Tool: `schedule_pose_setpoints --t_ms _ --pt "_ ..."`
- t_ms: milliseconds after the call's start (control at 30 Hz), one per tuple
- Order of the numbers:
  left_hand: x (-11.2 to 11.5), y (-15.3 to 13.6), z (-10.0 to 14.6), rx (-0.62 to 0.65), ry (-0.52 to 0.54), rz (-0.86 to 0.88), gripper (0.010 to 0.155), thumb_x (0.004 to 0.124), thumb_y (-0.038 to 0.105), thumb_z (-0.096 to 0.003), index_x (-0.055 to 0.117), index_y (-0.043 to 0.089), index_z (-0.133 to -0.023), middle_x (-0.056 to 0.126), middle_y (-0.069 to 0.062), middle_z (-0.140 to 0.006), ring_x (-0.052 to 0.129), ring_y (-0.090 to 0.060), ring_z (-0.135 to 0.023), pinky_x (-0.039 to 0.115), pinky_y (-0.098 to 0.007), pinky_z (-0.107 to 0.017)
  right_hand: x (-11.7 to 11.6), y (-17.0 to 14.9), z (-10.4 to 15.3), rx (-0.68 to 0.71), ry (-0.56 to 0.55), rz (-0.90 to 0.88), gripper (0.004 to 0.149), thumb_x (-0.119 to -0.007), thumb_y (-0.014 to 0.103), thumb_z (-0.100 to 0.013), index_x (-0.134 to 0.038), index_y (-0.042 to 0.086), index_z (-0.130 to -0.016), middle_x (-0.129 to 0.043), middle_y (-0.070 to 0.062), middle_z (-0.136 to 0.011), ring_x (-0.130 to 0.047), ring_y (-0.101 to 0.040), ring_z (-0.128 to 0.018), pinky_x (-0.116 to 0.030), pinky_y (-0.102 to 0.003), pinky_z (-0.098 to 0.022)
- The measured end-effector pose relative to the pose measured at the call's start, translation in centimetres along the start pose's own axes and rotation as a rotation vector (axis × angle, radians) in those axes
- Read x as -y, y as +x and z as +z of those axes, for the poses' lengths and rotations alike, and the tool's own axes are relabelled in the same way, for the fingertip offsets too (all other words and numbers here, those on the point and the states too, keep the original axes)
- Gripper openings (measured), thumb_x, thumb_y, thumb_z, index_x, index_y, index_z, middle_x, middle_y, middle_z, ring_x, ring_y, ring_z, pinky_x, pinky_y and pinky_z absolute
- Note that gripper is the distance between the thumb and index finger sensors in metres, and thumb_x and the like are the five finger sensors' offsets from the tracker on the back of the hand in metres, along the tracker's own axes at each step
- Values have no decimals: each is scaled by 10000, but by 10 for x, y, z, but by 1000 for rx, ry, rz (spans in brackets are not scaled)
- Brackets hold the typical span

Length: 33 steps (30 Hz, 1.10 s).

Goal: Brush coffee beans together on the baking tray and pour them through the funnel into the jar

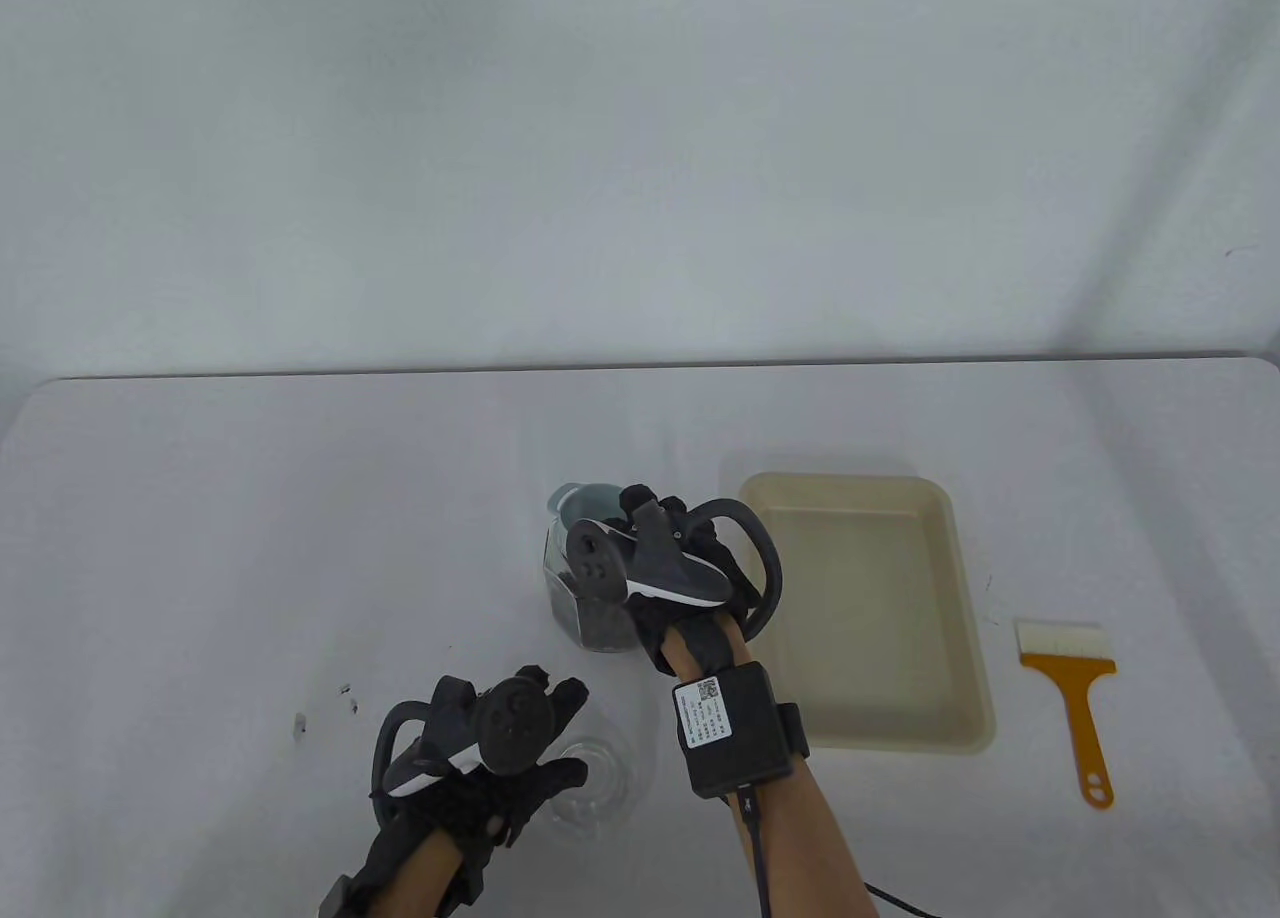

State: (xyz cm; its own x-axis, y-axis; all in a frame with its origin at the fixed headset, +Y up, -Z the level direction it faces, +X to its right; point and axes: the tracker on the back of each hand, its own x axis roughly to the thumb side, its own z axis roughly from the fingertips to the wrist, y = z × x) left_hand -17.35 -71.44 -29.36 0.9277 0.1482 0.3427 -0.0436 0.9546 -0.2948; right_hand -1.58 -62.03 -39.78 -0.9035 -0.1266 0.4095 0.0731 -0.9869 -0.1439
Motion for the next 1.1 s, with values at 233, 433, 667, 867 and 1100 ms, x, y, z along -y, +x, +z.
schedule_pose_setpoints --t_ms 233,433,667,867,1100 --pt "0 0 0 -4 8 -2 765 737 655 -425 486 395 -1099 525 -105 -1154 817 -295 -977 745 -559 -662 14 -16 17 -15 -108 -112 415 -756 337 -434 -815 208 -823 -797 -149 -886 -937 -327 -543 -886 -450 -368" --pt "0 -2 1 -18 17 -3 766 736 657 -425 484 394 -1099 525 -106 -1154 819 -296 -974 746 -559 -661 27 -43 38 -72 -187 -165 408 -765 334 -427 -834 198 -805 -831 -148 -845 -957 -320 -510 -895 -454 -349" --pt "-1 -3 2 -30 20 -1 769 738 658 -422 485 393 -1098 532 -105 -1152 822 -296 -972 746 -558 -661 27 -83 69 -172 -214 -226 405 -772 330 -425 -844 188 -797 -842 -152 -834 -964 -323 -497 -897 -461 -340" --pt "-2 -4 3 -33 21 2 771 738 658 -422 484 391 -1099 533 -106 -1151 824 -297 -970 746 -559 -660 0 -119 101 -294 -206 -272 403 -781 333 -425 -858 173 -787 -868 -154 -805 -975 -327 -475 -894 -478 -331" --pt "-2 -5 4 -31 21 -1 769 736 657 -424 482 392 -1099 532 -104 -1151 822 -297 -971 745 -557 -662 -58 -153 141 -422 -134 -313 402 -785 334 -425 -868 161 -778 -890 -156 -780 -981 -335 -463 -888 -496 -328"
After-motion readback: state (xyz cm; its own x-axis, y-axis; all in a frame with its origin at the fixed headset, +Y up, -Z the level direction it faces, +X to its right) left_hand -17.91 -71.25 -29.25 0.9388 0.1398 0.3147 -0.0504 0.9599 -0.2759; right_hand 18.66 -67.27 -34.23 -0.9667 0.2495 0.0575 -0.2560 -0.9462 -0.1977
